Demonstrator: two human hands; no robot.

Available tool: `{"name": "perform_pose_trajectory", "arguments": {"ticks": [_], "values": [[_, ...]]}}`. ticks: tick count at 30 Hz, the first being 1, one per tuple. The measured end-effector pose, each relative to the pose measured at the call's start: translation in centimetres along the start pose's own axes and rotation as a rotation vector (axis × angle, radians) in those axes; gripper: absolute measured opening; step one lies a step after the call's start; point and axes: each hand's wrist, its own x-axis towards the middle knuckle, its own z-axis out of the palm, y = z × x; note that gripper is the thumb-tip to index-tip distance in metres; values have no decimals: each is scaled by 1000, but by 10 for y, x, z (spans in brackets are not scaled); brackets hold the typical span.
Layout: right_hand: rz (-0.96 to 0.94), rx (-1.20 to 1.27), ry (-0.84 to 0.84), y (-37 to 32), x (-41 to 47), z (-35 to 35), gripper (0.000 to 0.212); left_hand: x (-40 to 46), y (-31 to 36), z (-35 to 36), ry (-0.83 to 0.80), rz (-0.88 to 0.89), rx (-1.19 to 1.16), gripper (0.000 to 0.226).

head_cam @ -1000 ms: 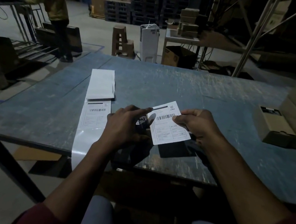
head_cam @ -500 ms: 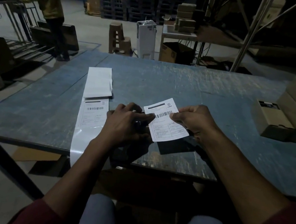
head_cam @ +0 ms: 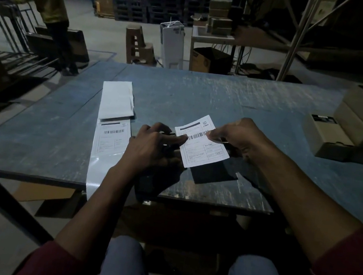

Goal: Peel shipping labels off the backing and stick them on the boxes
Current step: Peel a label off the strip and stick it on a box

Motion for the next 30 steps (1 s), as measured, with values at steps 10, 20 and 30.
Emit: {"name": "perform_pose_trajectory", "arguments": {"ticks": [10, 20, 30], "values": [[-17, 51, 57, 15, 10, -42, 23, -3, -9, -1, 39, 46, -111, 86], [19, 296, -292, 23, 12, -12, 79, -6, -7, -12, 258, 138, -272, 108], [-265, 352, -368, 20, 8, -15, 38, -4, 1, -29, 204, 103, -397, 131]]}}
